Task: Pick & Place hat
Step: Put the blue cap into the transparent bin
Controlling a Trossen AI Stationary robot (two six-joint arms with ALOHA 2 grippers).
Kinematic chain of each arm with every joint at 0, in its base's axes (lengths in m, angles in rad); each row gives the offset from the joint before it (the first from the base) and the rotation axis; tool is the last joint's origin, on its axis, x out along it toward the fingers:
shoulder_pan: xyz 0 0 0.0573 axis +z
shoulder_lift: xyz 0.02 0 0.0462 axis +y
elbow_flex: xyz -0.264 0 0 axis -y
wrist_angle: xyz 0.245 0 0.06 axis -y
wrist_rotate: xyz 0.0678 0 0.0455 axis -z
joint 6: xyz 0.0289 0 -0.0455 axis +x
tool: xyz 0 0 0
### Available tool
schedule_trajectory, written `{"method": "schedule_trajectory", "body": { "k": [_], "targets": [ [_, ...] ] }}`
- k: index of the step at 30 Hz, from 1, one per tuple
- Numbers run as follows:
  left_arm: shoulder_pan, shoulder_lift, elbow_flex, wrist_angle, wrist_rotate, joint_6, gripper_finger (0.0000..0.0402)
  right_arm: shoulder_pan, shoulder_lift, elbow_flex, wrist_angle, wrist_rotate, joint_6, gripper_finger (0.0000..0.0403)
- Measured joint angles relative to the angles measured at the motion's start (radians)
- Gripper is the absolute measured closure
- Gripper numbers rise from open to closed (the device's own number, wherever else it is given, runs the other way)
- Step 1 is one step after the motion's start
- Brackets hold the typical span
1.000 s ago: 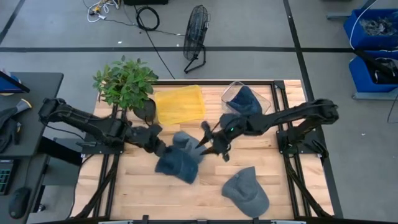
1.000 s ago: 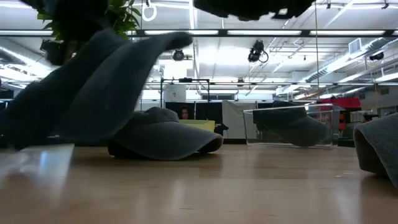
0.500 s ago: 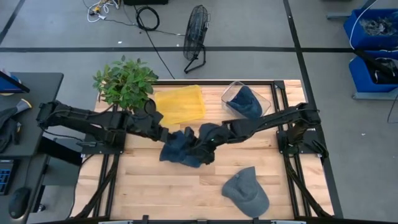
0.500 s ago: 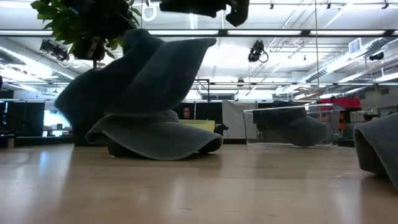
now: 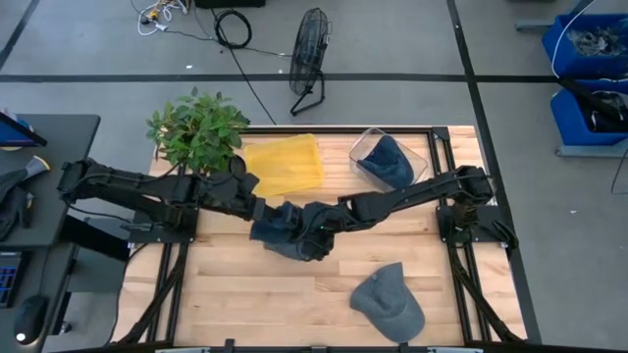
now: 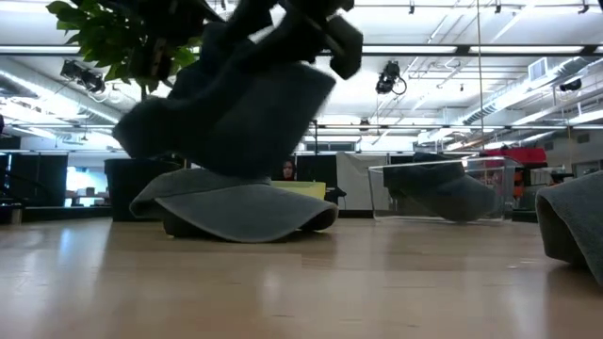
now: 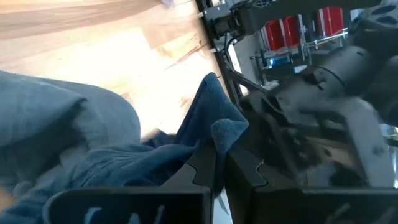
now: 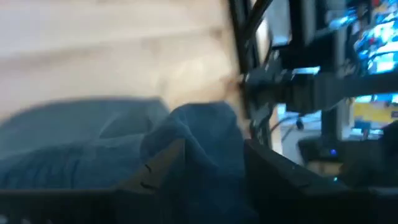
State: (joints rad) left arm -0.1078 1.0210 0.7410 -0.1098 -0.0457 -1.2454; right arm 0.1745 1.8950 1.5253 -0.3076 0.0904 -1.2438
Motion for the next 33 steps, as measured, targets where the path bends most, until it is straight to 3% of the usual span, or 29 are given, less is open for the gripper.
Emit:
{"method": "schedule_trajectory", "body": {
  "k": [5,13,25,33],
  "targets": [
    [0.000,0.000,-0.001,0.025,0.010,0.001,0.0379,-0.008,0.000,0.002,-0.053,0.032,-0.021,0.0260],
    [-0.001,0.001,-0.001,0.029,0.017,0.026,0.0377,-0.010,0.000,0.002,-0.068,0.048,-0.021,0.0390],
    [-0.001,-0.001,0.000,0.040,0.020,0.127,0.0365,0.036,-0.074,-0.001,-0.117,0.088,-0.027,0.0399],
    [-0.002,-0.001,0.000,0.040,0.021,0.264,0.0361,0.057,-0.155,-0.001,-0.210,0.100,0.076,0.0401]
  ]
}}
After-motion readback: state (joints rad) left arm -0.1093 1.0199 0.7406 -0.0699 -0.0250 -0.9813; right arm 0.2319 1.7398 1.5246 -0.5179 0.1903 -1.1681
